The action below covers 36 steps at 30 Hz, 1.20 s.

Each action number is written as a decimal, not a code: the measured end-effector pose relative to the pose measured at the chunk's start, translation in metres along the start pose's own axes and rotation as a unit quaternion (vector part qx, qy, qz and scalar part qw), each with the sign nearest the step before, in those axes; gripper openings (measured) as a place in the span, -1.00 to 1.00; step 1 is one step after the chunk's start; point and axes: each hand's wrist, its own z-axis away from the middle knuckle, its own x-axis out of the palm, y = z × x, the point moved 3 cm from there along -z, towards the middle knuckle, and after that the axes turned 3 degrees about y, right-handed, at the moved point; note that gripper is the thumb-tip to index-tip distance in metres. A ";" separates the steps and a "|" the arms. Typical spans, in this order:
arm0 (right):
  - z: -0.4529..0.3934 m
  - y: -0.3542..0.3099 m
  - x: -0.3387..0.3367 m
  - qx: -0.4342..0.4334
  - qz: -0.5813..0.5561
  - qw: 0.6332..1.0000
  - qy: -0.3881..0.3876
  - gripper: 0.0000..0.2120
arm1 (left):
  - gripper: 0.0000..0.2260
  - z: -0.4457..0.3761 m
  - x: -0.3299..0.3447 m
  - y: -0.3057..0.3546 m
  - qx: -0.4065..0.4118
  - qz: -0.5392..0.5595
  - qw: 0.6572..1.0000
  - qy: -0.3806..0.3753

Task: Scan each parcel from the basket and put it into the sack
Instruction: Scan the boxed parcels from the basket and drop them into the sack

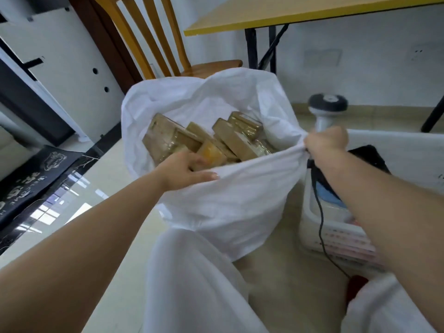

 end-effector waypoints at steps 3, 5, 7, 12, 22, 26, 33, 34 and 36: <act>-0.017 -0.011 -0.016 0.015 -0.022 0.998 0.050 -0.65 | -0.66 0.010 0.006 0.001 -0.041 0.088 0.993 -0.068; -0.027 -0.005 -0.025 0.034 -0.005 0.996 0.080 -0.64 | -0.78 0.006 0.013 0.004 -0.008 0.048 0.996 -0.076; -0.033 0.010 -0.031 0.051 0.036 0.993 0.100 -0.61 | -0.76 -0.002 0.020 0.007 0.006 -0.003 0.997 -0.081; -0.036 0.046 -0.036 0.077 0.122 0.988 0.054 -0.56 | -0.79 -0.008 0.028 0.020 0.013 -0.008 0.989 -0.146; -0.028 0.042 -0.059 0.032 0.173 0.984 0.000 -0.63 | -0.86 0.007 0.035 0.060 0.005 0.059 0.949 -0.310; -0.028 0.037 -0.058 -0.012 0.187 0.982 -0.029 -0.53 | -0.64 0.000 0.026 0.093 0.002 0.160 0.954 -0.253; -0.043 0.015 -0.032 -0.131 0.231 0.961 -0.078 -0.49 | -0.60 -0.038 0.042 0.147 0.000 0.228 0.933 -0.278; -0.045 0.013 -0.026 -0.137 0.242 0.956 -0.089 -0.48 | -0.60 -0.043 0.045 0.151 0.000 0.230 0.930 -0.286; -0.050 0.015 -0.013 -0.150 0.272 0.945 -0.106 -0.49 | -0.62 -0.050 0.050 0.159 0.007 0.237 0.924 -0.300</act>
